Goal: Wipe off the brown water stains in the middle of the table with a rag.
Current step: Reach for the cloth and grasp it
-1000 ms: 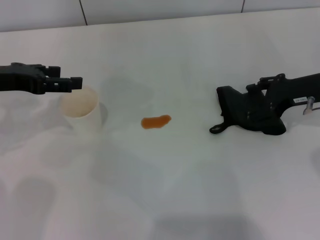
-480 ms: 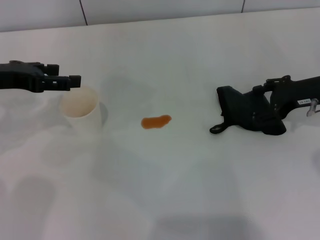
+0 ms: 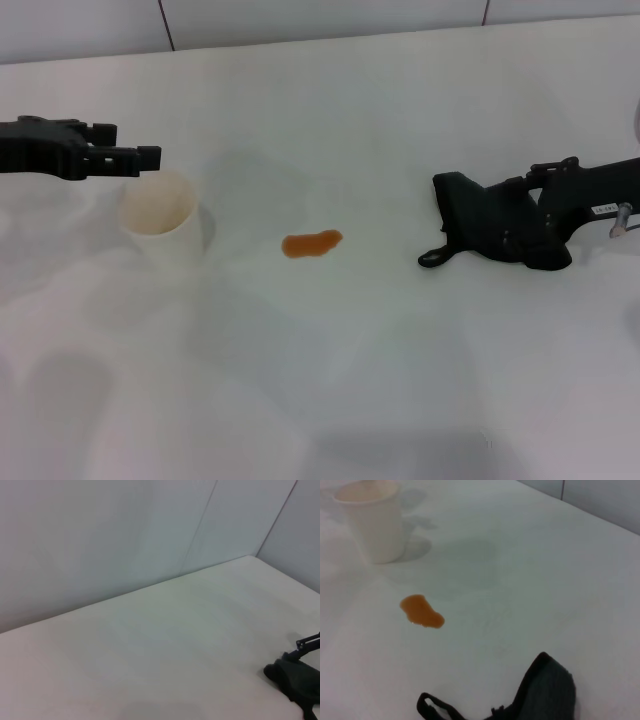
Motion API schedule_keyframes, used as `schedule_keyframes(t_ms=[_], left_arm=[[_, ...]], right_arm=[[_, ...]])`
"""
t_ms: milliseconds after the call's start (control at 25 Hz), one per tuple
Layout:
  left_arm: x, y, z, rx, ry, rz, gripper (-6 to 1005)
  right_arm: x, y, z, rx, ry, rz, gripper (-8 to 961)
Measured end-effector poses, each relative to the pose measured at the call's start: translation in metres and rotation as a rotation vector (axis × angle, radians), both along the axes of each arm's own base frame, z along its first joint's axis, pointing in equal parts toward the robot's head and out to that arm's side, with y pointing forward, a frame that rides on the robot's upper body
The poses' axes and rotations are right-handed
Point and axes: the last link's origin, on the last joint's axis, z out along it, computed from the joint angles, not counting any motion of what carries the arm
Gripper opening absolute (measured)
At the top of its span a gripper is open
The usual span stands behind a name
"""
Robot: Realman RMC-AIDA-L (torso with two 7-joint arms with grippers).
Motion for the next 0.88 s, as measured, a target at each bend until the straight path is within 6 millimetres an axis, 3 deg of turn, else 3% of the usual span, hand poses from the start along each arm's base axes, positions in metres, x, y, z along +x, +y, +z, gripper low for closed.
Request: schedule_keyframes(t_ms=[880], left_arm=[[0.0049, 0.003, 0.0, 0.0, -0.001, -0.008, 880]], right_arm=[[-0.0046, 0.0015, -0.0028, -0.036, -0.007, -0.012, 737]])
